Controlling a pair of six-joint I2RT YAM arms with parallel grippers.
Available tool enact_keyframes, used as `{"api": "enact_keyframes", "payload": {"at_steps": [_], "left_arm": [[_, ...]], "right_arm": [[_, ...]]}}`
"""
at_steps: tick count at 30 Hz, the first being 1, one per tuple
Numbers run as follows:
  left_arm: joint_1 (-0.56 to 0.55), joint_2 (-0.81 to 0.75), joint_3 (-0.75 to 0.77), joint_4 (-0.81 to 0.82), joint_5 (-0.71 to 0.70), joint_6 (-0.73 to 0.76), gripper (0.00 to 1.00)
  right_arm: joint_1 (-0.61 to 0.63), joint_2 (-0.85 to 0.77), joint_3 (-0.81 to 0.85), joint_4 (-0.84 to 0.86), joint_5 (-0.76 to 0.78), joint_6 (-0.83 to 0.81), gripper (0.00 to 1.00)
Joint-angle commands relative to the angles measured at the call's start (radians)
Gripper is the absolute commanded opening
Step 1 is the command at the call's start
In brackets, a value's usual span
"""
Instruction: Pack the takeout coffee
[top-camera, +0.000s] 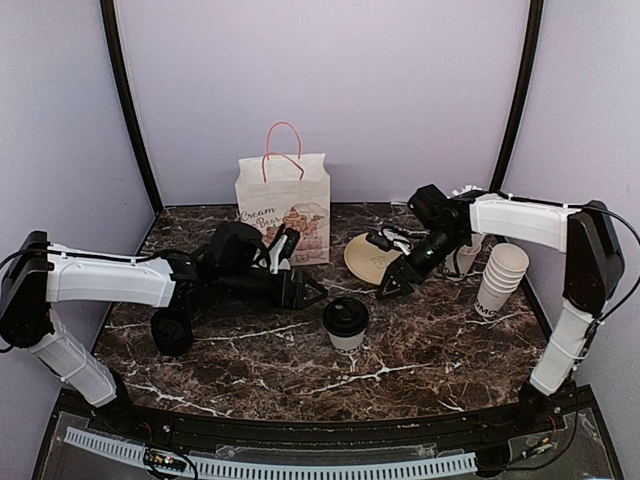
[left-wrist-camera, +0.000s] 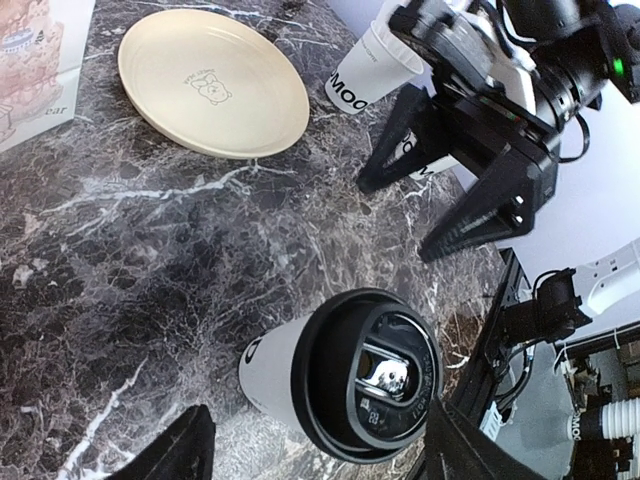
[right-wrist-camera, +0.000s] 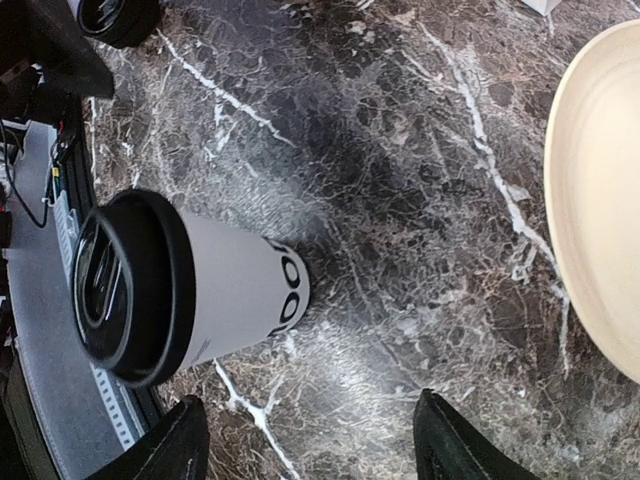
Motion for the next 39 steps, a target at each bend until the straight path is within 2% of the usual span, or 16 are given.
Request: {"api": "enact_keyframes", "payload": {"at_steps": [1,7,12,17,28,31,36,39], "left_arm": [[-0.004,0.013,0.027,0.049,-0.027,0.05,0.76],[-0.004,0.13,0.085,0.116,0.021,0.033,0.73],[-0.004,0.197,0.088,0.17,0.072,0.005,0.66],[-0.004,0.218,0.082,0.161,0.074,-0.001,0.61],[-0.004,0.236,0.064,0.154,0.094,-0.004,0.55],[-0.004,0.242,0.061,0.155,0.101,-0.004,0.55],[-0.004,0.252,0.055,0.145,0.096,-0.006,0.54],[-0.004,0.252,0.051,0.134,0.085,-0.003,0.54]], "right_arm": [[0.002,-0.074,-0.062,-0.039,-0.077,-0.08,0.73],[0.007,-0.064,-0.109,-0.052,-0.233,-0.092,0.75],[0.011,-0.013,-0.085,-0.048,-0.276,-0.08,0.68],[0.01,0.047,-0.047,-0.052,-0.305,-0.062,0.58],[0.011,0.143,-0.002,-0.06,-0.373,-0.037,0.56],[0.011,0.164,-0.005,-0.035,-0.329,0.008,0.55],[0.01,0.232,-0.043,0.026,-0.051,0.135,0.44],[0.01,0.267,-0.056,0.025,0.005,0.143,0.4]]}}
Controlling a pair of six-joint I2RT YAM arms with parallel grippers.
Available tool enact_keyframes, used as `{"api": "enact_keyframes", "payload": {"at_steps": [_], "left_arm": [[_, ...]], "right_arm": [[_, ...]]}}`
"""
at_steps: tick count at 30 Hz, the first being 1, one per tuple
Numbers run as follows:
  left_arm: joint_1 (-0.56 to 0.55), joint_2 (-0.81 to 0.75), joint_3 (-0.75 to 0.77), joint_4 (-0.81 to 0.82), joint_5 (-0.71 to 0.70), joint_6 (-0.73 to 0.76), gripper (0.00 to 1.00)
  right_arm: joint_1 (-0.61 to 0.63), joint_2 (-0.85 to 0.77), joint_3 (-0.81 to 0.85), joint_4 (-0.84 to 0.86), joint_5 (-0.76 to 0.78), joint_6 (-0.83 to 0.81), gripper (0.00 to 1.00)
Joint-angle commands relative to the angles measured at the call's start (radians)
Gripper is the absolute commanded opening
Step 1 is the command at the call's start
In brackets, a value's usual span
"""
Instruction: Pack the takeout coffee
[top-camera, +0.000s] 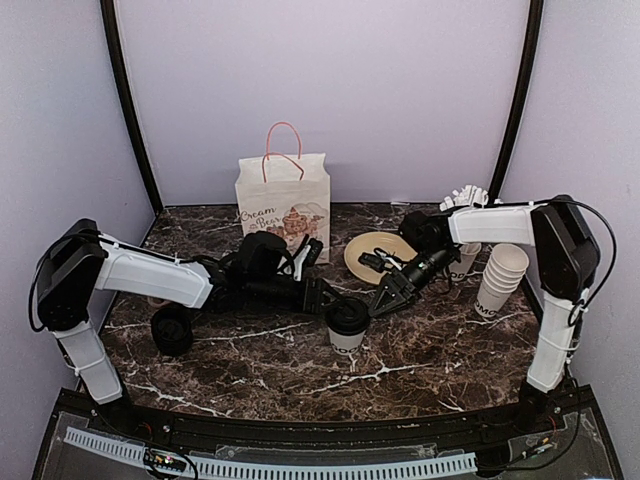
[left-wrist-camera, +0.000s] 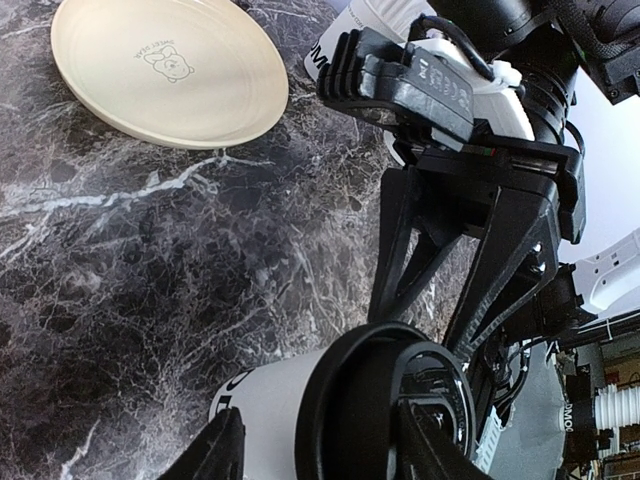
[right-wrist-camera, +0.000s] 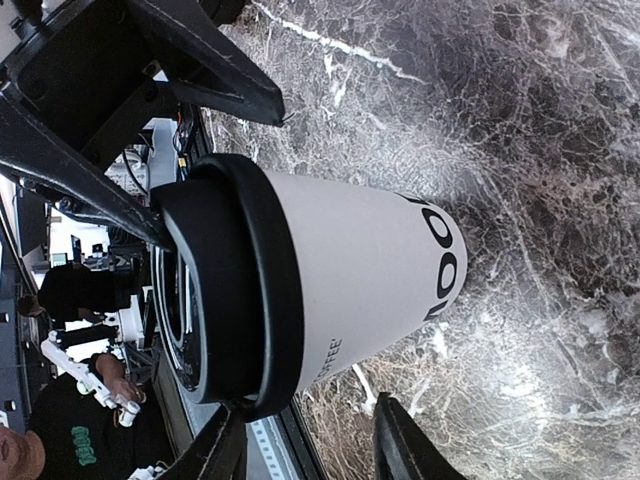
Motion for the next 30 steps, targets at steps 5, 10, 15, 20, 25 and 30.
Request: {"api": "enact_keyframes", "payload": {"at_steps": [5,10,15,20,25,30], "left_arm": [[-0.005,-0.009,-0.012,-0.046,-0.025,0.025,0.54],[-0.005,-0.074,0.028,-0.064,-0.046,0.066,0.69],[-0.005,-0.143,0.087,-0.127,-0.114,0.133,0.77],[-0.007,-0.205,0.097,-0.184,-0.125,0.278,0.78],[-0.025,-0.24,0.133,-0.312,-0.133,0.465,0.83],[-0.067,-0.213,0.203,-0.441,-0.165,0.65,0.89]], "right_arm": [[0.004,0.053,0.031,0.026,0.209,-0.025,0.41],[0.004,-0.055,0.106,-0.043,0.108,-0.106,0.58],[0.003,-0.116,0.136,-0.082,0.134,-0.143,0.67],[-0.005,-0.175,0.153,-0.115,0.156,-0.198,0.69],[-0.044,-0.296,0.153,-0.078,0.193,-0.248,0.72],[-0.088,-0.441,0.072,0.039,0.267,-0.256,0.78]]}}
